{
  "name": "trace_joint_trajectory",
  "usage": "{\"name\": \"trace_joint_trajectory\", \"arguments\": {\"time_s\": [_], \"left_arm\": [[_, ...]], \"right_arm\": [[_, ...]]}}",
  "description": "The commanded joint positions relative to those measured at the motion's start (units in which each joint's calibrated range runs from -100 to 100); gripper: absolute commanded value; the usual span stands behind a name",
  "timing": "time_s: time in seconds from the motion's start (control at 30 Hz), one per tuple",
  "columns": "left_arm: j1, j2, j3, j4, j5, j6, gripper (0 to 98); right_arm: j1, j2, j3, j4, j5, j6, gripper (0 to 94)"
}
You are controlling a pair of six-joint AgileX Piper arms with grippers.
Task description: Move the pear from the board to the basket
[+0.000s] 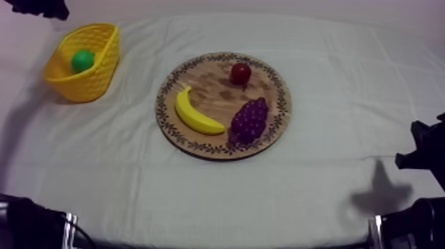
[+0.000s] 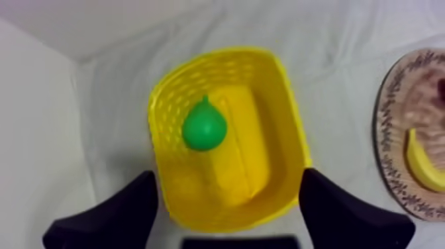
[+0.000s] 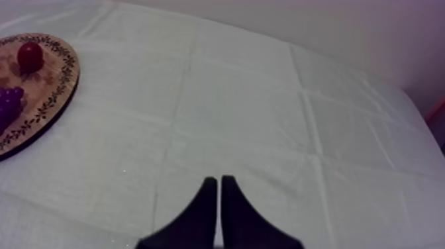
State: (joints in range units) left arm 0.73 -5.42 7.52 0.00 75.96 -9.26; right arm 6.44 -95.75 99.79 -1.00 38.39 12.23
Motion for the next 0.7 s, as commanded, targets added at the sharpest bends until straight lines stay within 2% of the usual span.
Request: {"name": "trace_joint_trajectory", "arguments": {"time_s": [0.0, 0.2, 0.33, 0.5, 0.67], "left_arm": [[1.24, -13.07, 6.52, 0.08, -4.02, 1.5, 68.6], [2.28, -29.69, 20.41, 0.3, -9.95, 3.84, 56.5], [1.77, -40.38, 29.25, 0.86, -13.5, 4.76, 43.6], [1.08, -51.45, 38.95, 2.27, -18.49, 5.01, 23.1], [0.62, -60.74, 49.78, 4.12, -24.22, 4.99, 11.8]], "right_arm": [[0.0, -0.01, -0.01, 0.0, 0.0, 0.01, 0.3], [0.0, -0.01, -0.01, 0.0, 0.0, 0.01, 0.3], [0.0, -0.01, -0.01, 0.0, 0.0, 0.03, 0.3], [0.0, -0.01, -0.01, 0.0, 0.0, 0.01, 0.3], [0.0, -0.01, -0.01, 0.0, 0.0, 0.01, 0.3]]}}
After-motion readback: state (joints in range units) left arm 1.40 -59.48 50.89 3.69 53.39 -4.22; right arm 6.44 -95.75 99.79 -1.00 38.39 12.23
